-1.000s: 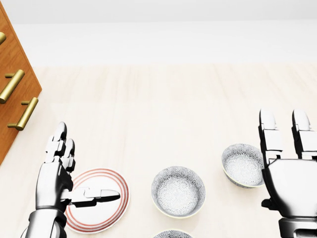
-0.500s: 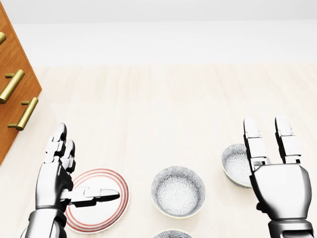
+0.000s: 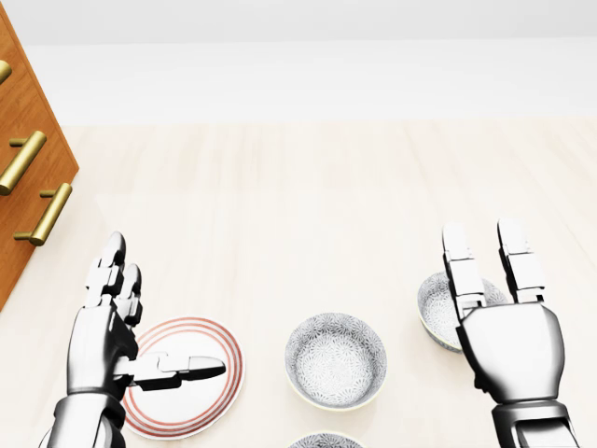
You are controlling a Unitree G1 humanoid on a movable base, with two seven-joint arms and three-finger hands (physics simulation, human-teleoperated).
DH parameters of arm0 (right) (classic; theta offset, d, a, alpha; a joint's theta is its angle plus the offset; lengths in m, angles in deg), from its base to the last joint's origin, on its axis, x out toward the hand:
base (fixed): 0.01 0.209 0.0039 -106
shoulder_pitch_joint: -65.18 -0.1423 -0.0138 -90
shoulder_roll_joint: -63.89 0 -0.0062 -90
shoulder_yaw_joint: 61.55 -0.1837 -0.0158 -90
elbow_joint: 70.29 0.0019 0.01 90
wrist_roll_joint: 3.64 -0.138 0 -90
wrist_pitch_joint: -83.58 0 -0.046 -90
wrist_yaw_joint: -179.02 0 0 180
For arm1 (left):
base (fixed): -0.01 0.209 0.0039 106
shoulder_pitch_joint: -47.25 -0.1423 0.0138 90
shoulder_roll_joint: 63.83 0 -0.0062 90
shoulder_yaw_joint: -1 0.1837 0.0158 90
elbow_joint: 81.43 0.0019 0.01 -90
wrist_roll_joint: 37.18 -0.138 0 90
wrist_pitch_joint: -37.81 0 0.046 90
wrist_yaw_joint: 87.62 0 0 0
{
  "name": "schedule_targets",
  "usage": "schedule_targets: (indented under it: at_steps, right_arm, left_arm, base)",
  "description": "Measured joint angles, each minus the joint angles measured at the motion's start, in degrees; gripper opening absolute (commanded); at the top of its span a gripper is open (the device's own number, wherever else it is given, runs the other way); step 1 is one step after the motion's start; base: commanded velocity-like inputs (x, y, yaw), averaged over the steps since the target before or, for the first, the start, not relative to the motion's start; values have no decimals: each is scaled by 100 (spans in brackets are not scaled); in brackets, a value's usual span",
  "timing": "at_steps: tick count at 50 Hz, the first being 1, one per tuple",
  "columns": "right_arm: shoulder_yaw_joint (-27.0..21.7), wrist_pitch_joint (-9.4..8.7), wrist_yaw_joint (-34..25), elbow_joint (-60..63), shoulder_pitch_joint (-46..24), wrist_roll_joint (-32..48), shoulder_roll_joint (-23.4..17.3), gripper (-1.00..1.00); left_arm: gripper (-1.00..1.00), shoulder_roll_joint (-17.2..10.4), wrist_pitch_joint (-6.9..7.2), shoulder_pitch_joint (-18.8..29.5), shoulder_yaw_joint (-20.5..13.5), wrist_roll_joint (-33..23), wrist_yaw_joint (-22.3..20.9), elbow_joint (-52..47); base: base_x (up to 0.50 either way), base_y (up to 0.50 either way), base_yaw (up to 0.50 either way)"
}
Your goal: Stack the bowl at the front on the bowl in the middle.
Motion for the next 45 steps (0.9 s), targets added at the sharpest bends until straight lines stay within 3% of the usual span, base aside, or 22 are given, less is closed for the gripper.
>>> schedule_targets:
  at_steps: [45]
  right_arm:
    - [323, 0, 142, -2704, -1402, -191, -414, 100]
  left_arm:
    - [100, 2, -49, 0, 4, -7, -1, 52]
  base:
    - [0, 0, 0]
